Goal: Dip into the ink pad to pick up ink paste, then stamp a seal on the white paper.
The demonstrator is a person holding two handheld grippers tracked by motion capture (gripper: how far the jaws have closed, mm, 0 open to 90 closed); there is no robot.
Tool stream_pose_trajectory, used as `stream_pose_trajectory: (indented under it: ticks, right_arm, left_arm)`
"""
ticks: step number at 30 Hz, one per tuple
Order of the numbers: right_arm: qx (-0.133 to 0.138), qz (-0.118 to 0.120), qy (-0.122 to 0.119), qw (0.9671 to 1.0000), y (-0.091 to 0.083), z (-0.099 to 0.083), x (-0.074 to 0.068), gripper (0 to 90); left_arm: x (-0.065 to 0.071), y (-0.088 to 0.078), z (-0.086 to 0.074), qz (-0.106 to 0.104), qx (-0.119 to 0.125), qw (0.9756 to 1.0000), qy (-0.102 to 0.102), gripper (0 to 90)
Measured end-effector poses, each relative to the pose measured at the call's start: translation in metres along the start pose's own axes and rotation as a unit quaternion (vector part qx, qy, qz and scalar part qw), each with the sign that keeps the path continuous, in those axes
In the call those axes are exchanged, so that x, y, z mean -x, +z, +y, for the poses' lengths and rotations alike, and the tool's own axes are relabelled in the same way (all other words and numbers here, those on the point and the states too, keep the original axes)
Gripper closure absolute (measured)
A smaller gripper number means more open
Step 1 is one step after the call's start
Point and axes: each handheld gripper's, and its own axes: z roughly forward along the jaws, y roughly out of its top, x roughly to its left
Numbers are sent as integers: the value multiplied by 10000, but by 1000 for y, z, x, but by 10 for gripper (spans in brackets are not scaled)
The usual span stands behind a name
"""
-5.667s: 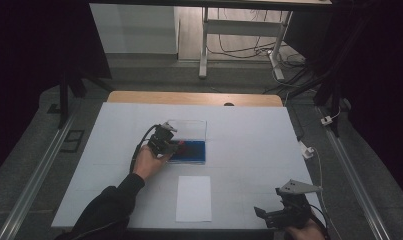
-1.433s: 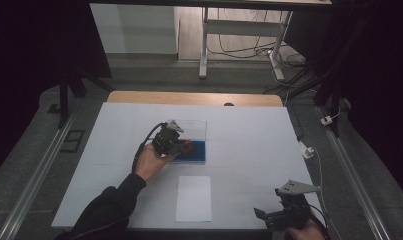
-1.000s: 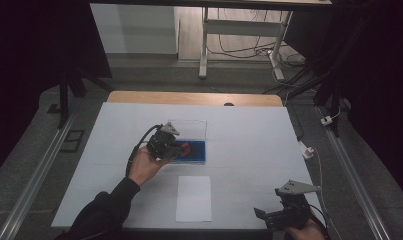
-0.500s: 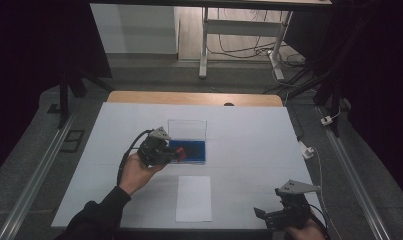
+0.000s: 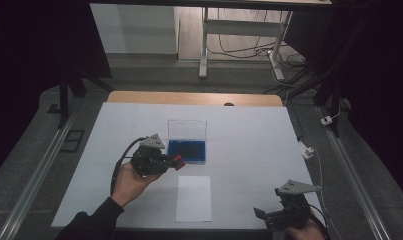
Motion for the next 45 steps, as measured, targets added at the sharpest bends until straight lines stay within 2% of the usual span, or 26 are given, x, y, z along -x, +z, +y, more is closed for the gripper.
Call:
stream_pose_trajectory:
  ticks: [7,17,25,31,45]
  right_arm:
    - [-12,-5,-11,10000,0,0,0,0]
    - [-11,3,-46,10000,1,1,0,0]
    - [0,-1,-43,10000,1,1,0,0]
    - [-13,-5,-53,10000,1,1,-1,0]
    - [-26,2,-74,10000,1,1,-1,0]
  left_arm:
    - [10,1,-1,-55,-54,9999,126,794]
    - [20,4,-4,-165,-105,9997,141,794]
    - [29,14,-7,-194,-223,9994,165,795]
    - [37,24,-10,-160,-363,9989,259,795]
    - [50,49,-18,-146,-728,9961,482,795]
